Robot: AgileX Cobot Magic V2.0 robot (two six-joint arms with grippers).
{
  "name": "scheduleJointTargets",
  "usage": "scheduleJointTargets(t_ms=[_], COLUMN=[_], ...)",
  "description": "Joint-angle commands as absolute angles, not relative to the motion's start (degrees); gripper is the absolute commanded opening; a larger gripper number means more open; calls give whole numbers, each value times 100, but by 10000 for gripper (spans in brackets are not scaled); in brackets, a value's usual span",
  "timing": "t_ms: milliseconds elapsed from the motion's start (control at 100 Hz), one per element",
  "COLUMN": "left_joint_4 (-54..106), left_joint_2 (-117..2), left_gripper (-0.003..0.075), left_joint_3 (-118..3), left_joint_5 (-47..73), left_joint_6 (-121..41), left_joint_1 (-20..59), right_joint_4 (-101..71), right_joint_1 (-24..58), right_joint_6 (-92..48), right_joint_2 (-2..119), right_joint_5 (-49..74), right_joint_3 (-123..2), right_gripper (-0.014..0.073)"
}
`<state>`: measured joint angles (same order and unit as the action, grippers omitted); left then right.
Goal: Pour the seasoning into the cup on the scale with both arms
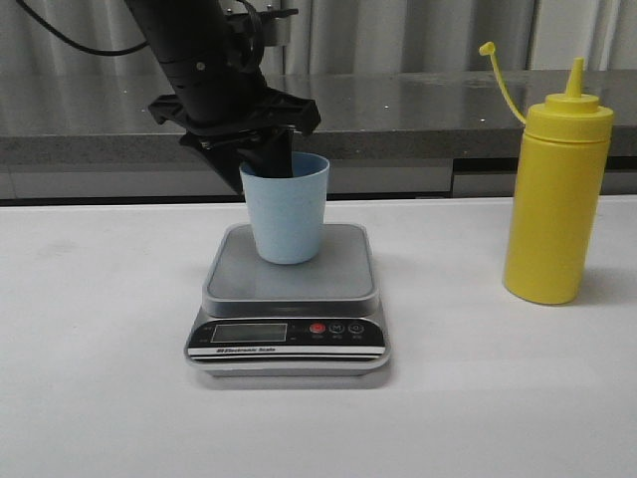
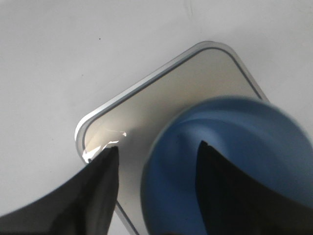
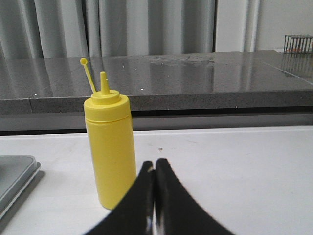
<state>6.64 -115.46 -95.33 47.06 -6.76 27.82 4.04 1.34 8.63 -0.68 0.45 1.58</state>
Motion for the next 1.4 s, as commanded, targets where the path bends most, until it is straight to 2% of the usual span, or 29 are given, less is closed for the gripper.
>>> scheduleJointTargets(t_ms=[0,340,440,560,660,1020,1390], left_joint_4=[703,703,673,650,650,762,815], left_joint_2=[-11091,-10427,-10175,-9923,-9747,-8870,-7238], left_gripper=[367,353,260,90,-22,-20,-20], left_joint_3=[-9723,-9723,-9723,-9723,-9711,-9205,-7045], left_joint_5=[4424,4436,4429,4441,4547,4705,3726], left_joint_6=[-694,-694,-694,-694,-694,-694,-694], left_joint_1=[2819,2819,2786,2676,2501,1714,944], right_joint_4=[466,466,466,466,466,466,466], right_joint_1=[109,109,109,109,109,109,109], right_joint_6=[853,853,853,853,853,853,853], right_joint_2=[-186,-186,-186,-186,-186,-186,-186], right_joint_5=[-396,-396,-396,-396,-396,-396,-396], right_joint_3=[54,54,54,54,54,54,54], right_gripper=[-68,-68,-68,-68,-68,-68,-68])
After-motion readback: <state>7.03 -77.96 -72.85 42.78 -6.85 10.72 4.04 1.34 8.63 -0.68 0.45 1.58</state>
